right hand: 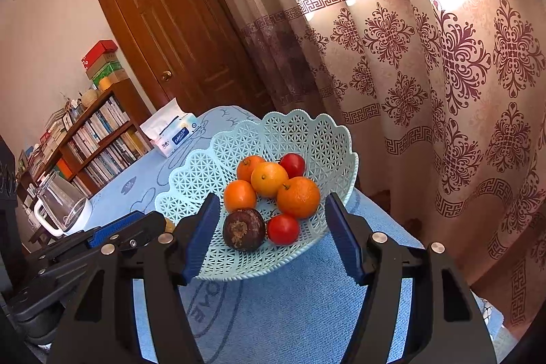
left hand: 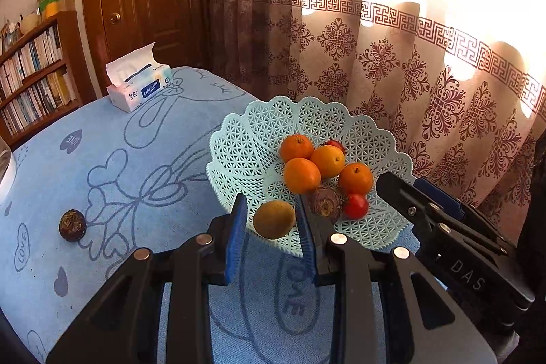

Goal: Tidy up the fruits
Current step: 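Carry the potato with the left tool into the basket and open, then withdraw both tools from the basket toward the remaining potato and dark fruit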

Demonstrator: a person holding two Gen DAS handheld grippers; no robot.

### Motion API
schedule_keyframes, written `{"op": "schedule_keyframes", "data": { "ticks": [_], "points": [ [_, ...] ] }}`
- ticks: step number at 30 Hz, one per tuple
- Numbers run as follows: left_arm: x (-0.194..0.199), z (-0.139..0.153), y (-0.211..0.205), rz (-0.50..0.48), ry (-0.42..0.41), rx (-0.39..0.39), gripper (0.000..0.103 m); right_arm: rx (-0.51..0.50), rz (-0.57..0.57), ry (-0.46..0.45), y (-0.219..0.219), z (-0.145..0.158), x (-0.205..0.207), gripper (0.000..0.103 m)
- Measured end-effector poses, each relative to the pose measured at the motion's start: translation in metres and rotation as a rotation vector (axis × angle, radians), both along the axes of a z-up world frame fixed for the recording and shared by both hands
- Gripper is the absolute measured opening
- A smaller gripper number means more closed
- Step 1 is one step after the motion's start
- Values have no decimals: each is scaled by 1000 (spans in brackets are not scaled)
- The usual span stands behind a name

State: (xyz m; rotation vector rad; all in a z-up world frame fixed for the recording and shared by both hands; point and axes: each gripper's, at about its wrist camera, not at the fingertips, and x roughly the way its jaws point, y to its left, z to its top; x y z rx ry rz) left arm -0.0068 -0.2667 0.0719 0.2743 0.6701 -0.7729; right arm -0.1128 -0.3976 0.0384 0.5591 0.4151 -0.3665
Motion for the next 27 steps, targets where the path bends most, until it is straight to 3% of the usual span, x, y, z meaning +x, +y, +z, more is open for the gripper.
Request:
{"op": "schedule_keyframes", "data": {
  "ticks": [6,17,20,22,27],
  "points": [
    [4,-4,5,22,24,3,32,0,0,0,-1,0,-1,66],
    [6,-7,18,95,6,31,76,-6,-2,0,0,1,0,66],
    [6,-7,22,102,13,26,83,-17,-6,-1,0,1,0,67],
    [6,-7,25,105,11,23,87,-23,-11,-4,1,2,0,74],
    [4,-8,29,130,-15,40,90,-23,-19,-5,1,2,-2,76]
  ]
}}
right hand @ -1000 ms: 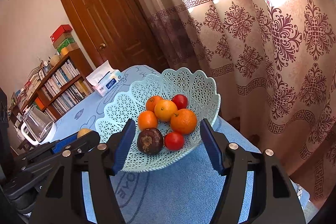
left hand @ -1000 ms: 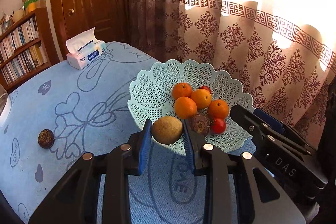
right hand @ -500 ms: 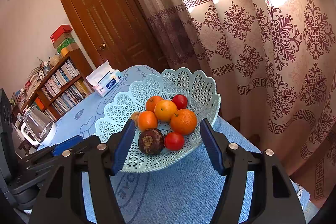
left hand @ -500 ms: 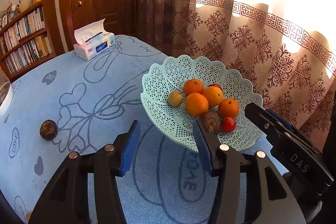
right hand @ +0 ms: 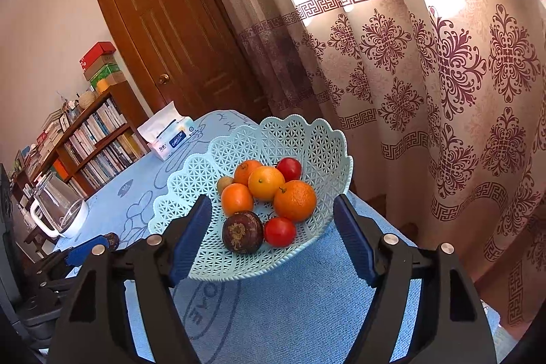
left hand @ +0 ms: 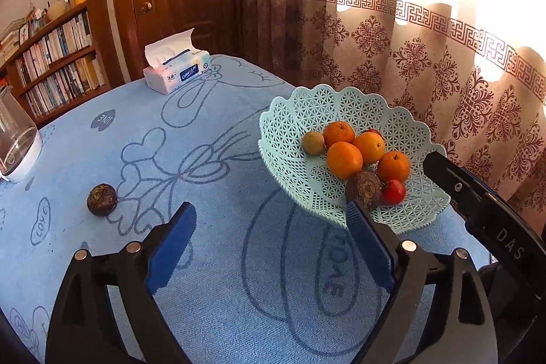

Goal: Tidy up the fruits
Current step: 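Withdraw both tools from the basket toward the remaining potato and dark fruit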

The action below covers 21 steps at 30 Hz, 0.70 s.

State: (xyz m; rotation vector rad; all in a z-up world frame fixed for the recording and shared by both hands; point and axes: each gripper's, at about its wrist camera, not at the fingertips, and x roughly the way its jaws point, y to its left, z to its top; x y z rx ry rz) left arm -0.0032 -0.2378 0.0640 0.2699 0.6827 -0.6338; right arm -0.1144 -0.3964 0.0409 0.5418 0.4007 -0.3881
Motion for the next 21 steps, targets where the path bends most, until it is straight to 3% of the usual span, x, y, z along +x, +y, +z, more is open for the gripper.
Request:
{"op": "schedule_keyframes", "data": {
  "ticks": [3,21],
  "points": [
    [-2,0,3,17,-31,18,92,0,3,-6,0,1,-1,82],
    [-12,-3,34,84,-90,38,92,-27,-12,-12,5,4,-3,83]
  ]
}}
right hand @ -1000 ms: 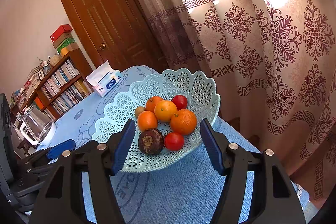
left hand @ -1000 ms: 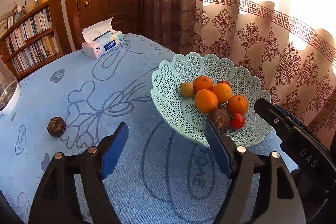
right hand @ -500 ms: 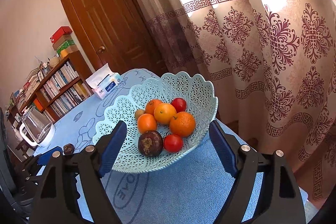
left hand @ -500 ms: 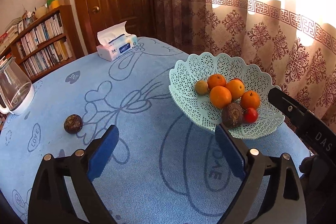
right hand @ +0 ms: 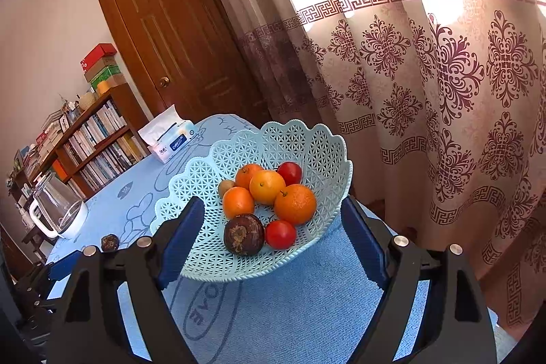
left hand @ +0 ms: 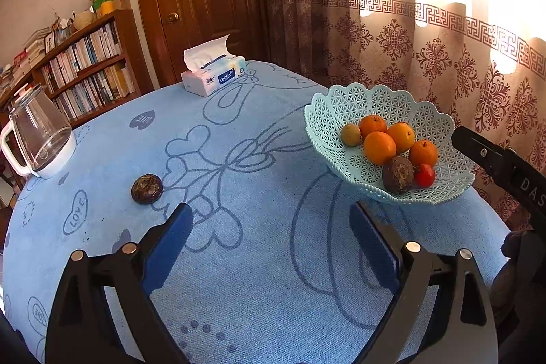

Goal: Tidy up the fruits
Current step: 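Withdraw both tools from the basket toward the remaining potato and dark fruit, then close the left tool around the remaining brown potato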

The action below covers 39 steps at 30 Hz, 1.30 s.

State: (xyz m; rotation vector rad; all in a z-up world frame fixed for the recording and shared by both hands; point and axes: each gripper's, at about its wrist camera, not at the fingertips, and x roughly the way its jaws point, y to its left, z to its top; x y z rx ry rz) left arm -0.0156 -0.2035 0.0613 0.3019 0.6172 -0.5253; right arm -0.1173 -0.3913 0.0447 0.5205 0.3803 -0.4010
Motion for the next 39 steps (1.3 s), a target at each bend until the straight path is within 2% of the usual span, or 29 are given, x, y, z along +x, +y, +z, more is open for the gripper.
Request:
{"op": "schedule_keyframes", "data": {
  "ticks": [6,10,21,39],
  "points": [
    [-2,-1,15,28,-10,-2,95,-133,-14,-29,22,12,-6,84],
    [-2,0,25,49,-7,-7,95,-206,9,-40,37,19,-6,91],
    [-6,3,57,111,-14,-30,95,-142,25,-26,39,17,-5,91],
    [-5,-1,100,199,-6,-38,95,-100,283,29,107,12,47,91]
  ]
}}
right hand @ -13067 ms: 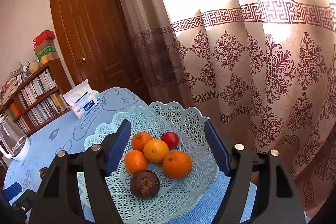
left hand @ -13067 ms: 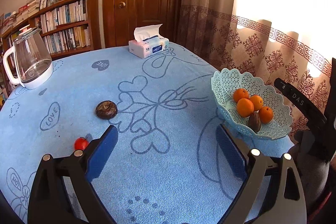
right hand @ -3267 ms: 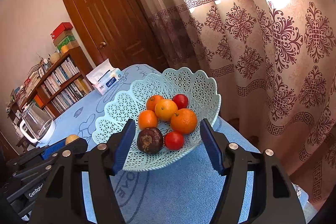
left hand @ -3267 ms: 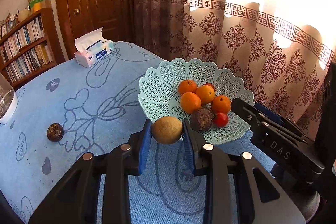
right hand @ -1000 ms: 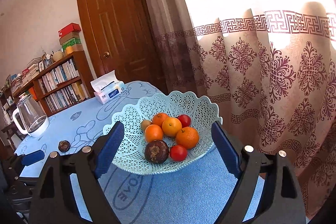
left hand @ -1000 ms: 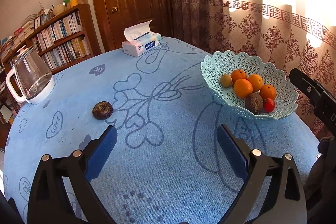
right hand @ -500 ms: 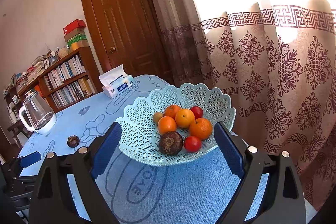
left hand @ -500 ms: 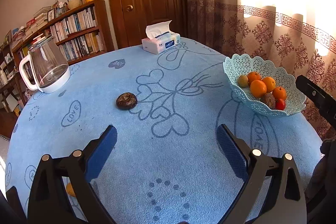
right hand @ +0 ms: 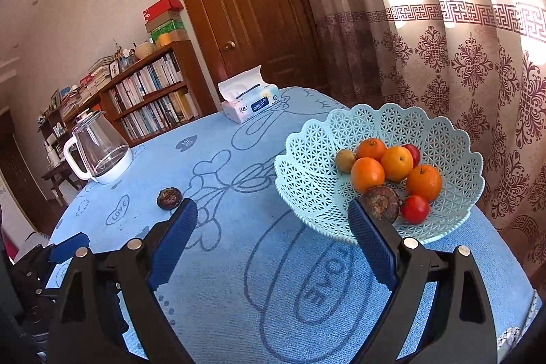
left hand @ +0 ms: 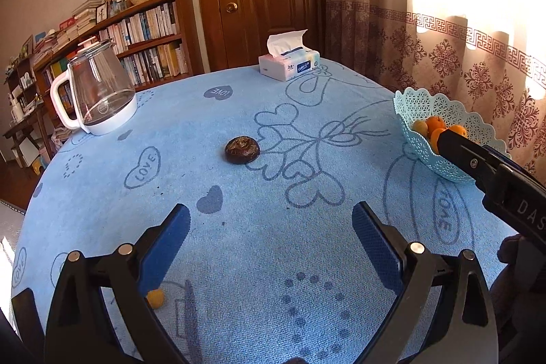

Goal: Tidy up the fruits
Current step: 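Close the left tool around the remaining brown potato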

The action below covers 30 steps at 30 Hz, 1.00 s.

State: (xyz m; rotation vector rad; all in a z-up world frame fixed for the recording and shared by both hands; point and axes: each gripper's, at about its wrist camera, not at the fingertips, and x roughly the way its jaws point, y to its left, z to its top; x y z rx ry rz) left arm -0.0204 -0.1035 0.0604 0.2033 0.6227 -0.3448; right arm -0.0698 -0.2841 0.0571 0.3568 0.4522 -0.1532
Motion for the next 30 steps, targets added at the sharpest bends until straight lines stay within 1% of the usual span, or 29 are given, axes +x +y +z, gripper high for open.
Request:
{"op": "schedule_keyframes", "data": {
  "ticks": [5,8,12,18,24,25,28,30],
  "points": [
    [-2,0,18,24,1,-5,95,-10,44,24,14,-5,8,91],
    [-2,-2,31,42,17,-9,95,-7,51,42,15,-10,11,91],
    [-1,-9,53,61,72,-24,95,-10,49,41,16,-10,11,91],
    [-5,-15,84,122,89,-17,95,-62,57,17,24,-6,8,91],
    [-2,-27,108,169,155,-53,95,-107,77,2,33,-4,6,91],
    [-1,-29,110,175,168,-62,94,-108,81,3,33,-4,7,91],
    [2,-33,117,185,203,-90,84,-112,91,8,36,-5,8,91],
    [3,-35,119,187,220,-102,80,-116,99,11,37,-5,9,91]
  ]
}}
